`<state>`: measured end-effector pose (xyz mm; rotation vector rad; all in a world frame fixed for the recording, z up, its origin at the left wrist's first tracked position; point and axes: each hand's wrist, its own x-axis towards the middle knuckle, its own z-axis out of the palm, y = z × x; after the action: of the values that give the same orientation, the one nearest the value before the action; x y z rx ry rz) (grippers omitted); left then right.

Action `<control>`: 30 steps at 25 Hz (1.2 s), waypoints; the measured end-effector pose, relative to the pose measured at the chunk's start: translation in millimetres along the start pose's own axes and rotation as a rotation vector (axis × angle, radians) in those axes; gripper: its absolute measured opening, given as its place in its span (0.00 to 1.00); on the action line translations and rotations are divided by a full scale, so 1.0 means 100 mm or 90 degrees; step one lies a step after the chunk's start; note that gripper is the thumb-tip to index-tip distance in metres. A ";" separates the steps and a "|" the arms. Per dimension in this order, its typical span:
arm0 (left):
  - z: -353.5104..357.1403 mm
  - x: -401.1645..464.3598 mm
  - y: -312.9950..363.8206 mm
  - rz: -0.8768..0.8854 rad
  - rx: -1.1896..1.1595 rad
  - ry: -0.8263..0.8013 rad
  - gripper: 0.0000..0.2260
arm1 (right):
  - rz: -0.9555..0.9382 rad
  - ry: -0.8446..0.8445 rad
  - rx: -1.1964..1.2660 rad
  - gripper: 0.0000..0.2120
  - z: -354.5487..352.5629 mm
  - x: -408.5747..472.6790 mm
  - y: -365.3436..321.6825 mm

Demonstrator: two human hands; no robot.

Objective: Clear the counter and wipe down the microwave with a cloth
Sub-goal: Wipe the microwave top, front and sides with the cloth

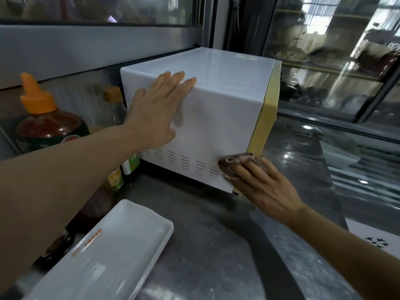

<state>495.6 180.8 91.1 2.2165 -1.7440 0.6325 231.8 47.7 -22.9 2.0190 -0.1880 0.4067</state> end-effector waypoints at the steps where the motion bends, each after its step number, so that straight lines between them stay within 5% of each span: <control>1: -0.01 0.00 -0.02 -0.003 0.012 0.000 0.49 | 0.038 0.047 -0.010 0.32 -0.03 0.07 0.10; 5: 0.00 -0.01 -0.14 -0.054 0.012 -0.021 0.51 | 0.225 0.185 0.041 0.23 0.00 0.29 0.45; 11: 0.07 -0.02 -0.18 -0.037 -0.002 -0.001 0.51 | -0.042 -0.044 0.081 0.32 0.11 -0.04 -0.36; 17: -0.13 0.07 -0.51 -0.083 0.001 -0.082 0.48 | 0.151 0.017 0.112 0.25 0.06 0.07 -0.22; 24: -0.10 0.05 -0.54 -0.094 -0.013 -0.085 0.48 | -0.079 -0.094 0.094 0.24 0.02 1.02 -0.70; 30: -0.12 0.02 -0.51 -0.096 -0.032 -0.080 0.47 | 0.000 -0.066 0.076 0.27 0.10 0.61 -0.58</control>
<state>542.8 197.3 106.3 2.3703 -1.6101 0.4200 308.5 68.5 -53.0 2.1586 -0.2328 0.3207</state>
